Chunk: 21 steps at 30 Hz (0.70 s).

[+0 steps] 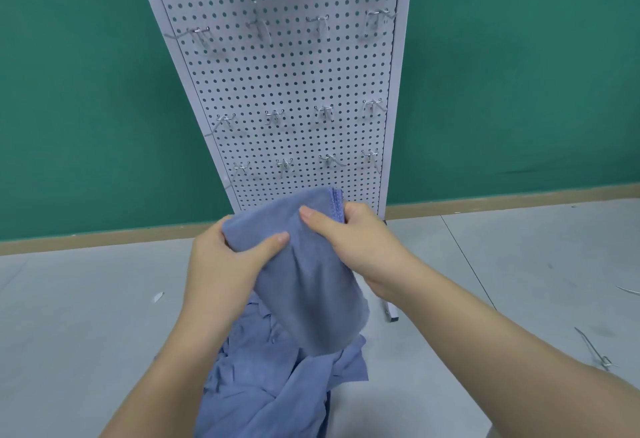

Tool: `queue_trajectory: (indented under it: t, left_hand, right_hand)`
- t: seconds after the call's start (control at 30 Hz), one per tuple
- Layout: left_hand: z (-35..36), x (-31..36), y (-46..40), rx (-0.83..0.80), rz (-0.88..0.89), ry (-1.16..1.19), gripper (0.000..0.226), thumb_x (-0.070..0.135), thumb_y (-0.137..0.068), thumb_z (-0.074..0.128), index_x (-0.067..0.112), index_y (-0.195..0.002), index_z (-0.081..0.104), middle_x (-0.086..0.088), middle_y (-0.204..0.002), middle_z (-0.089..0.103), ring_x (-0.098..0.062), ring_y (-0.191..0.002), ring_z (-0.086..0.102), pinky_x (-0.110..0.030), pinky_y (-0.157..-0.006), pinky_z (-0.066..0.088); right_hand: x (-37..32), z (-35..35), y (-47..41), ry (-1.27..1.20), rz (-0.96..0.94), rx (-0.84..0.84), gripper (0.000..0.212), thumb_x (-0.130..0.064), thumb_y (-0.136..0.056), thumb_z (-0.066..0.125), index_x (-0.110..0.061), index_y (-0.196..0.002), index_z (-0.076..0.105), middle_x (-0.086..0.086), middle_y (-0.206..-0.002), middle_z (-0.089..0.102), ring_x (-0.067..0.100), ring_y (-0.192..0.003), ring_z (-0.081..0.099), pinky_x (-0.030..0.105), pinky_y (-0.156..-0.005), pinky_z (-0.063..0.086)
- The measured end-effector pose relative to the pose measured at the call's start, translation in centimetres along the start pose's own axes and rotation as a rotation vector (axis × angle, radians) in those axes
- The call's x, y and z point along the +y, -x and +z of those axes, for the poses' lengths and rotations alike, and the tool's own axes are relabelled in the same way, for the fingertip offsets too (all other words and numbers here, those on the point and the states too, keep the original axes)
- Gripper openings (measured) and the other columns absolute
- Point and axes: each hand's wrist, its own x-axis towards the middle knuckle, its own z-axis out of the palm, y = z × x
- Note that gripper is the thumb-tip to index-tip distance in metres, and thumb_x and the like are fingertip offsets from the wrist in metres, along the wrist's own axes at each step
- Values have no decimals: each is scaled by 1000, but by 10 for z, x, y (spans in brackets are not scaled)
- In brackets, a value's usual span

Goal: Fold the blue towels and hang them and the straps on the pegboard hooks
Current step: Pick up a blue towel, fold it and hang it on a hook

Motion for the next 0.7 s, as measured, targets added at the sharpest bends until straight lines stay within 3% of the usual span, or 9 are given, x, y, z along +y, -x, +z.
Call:
queue_trajectory:
  t: [0.1,0.2,0.27,0.53,0.7]
  left_hand:
    - [2,-6,-3,131,22,-98,34,23,-76,88,4,-80,60,-16,-76,65,-16,-64,55,-36,-61,47]
    - [3,-8,-7,218,8,-86,35,25,-77,87,8,-75,56,-5,-68,59,-16,-62,49,-35,-60,44]
    - [5,-8,-8,246,-1,-78,33,26,-77,85,8,-76,57,-2,-69,60,-17,-62,49,-35,-60,45]
    - [12,-9,0,246,80,-40,24,24,-84,81,10,-76,63,2,-66,63,-10,-60,49,-26,-57,44]
    - [22,-9,8,111,168,14,8,15,-94,72,16,-87,74,-6,-77,73,-14,-71,63,-47,-71,56]
  right_hand:
    - [1,5,0,203,-61,48,41,-39,-100,65,-2,-82,66,0,-71,60,13,-67,55,31,-66,43]
    - [0,12,4,317,-151,5,41,-36,-103,61,-13,-68,59,-15,-52,47,3,-51,41,23,-54,34]
    - [0,15,7,381,-205,-26,44,-32,-104,58,-22,-63,47,-16,-45,42,2,-46,37,21,-51,29]
    - [6,23,9,480,-276,-44,41,-34,-107,50,-23,-69,41,-9,-59,42,7,-55,38,28,-57,31]
    - [7,24,7,491,-310,10,38,-33,-109,45,-19,-74,43,-5,-73,47,8,-66,42,29,-63,31]
